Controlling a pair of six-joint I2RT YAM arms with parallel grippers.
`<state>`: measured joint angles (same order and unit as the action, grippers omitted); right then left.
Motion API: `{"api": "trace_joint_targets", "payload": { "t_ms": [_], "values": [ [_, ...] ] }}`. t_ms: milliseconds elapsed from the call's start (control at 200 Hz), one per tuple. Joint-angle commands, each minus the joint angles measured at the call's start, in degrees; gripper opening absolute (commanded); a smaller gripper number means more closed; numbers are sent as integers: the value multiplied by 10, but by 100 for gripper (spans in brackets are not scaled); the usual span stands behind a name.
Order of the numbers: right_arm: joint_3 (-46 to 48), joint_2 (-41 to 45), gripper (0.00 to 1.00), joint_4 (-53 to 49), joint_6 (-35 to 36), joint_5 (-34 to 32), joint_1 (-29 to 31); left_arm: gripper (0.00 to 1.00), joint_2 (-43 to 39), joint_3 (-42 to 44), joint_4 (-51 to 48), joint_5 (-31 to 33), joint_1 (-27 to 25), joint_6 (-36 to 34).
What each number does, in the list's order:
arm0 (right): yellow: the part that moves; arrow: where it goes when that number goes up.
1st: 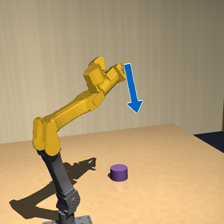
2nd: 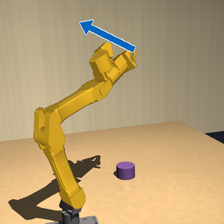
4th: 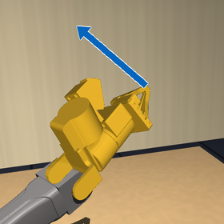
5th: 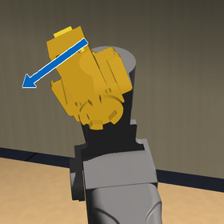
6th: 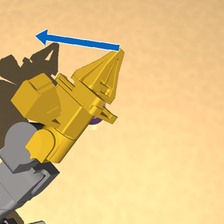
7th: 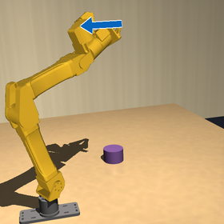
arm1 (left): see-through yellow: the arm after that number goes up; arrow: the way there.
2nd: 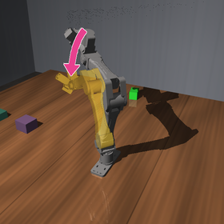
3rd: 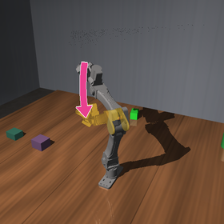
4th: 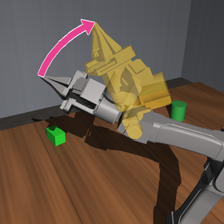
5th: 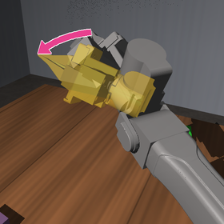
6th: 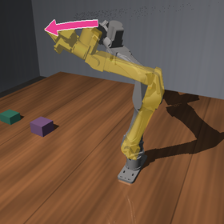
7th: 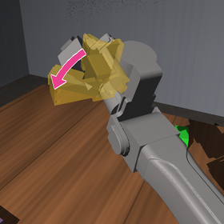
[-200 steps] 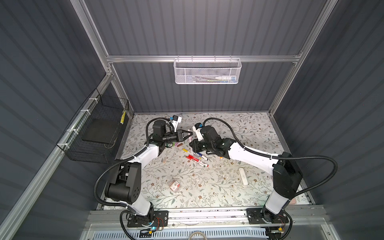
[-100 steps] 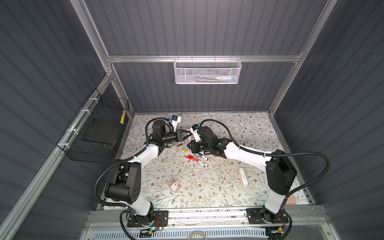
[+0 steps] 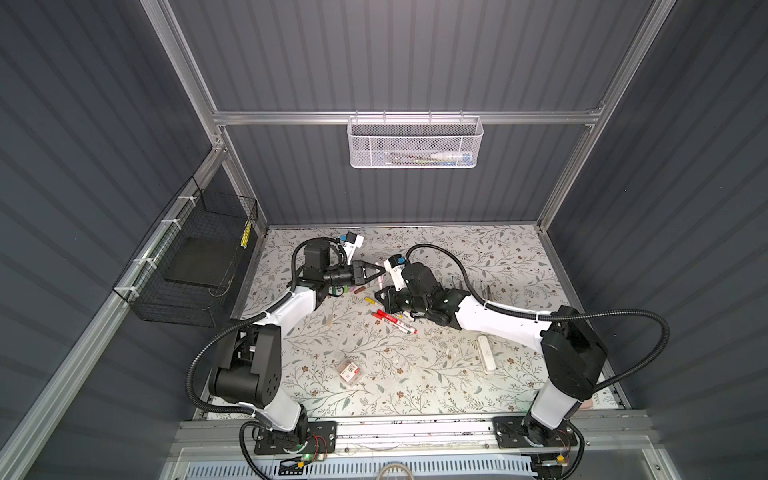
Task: Open the pen caps
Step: 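Close the left gripper on the pink pen's cap while the right holds the pen, then pull the right gripper away from the left, drawing the pen out of its cap, then carry the pink cap toward the caps row while the right lowers the pen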
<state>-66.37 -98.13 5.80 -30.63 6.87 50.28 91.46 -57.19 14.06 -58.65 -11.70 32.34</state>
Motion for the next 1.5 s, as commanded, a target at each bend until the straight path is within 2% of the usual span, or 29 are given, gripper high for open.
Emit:
{"api": "trace_joint_targets", "payload": {
  "t_ms": [0, 105, 405, 690, 871, 976, 1061, 1181, 1336, 1496],
  "values": [
    [52, 7, 0, -76, -23, 8, 21, 0, -15, -47, 47, 56, 70, 16],
    [87, 19, 0, -60, -34, 9, 28, 0, -17, -53, 48, 55, 93, 21],
    [128, 38, 0, -52, -43, 8, 29, 0, -20, -62, 12, 70, 109, -25],
    [136, 27, 0, -41, -48, 15, 35, 0, 1, -128, -33, 87, 141, -27],
    [141, 46, 0, -50, -33, -5, 34, 0, 3, -164, -102, 103, 141, -62],
    [130, 57, 0, -75, -23, -22, 27, 0, -12, -149, -156, 118, 140, -96],
    [129, 69, 0, -77, -16, -32, 22, 0, -35, -132, -232, 146, 140, -155],
    [117, 74, 0, -102, 0, -52, 5, 0, -84, -79, -286, 185, 137, -210],
    [109, 92, 0, -124, 10, -62, -34, 0, -100, -57, -408, 218, 120, -310],
    [83, 88, 0, -168, 13, -65, -86, 0, -97, 5, -425, 306, 106, -357]
  ]
}}
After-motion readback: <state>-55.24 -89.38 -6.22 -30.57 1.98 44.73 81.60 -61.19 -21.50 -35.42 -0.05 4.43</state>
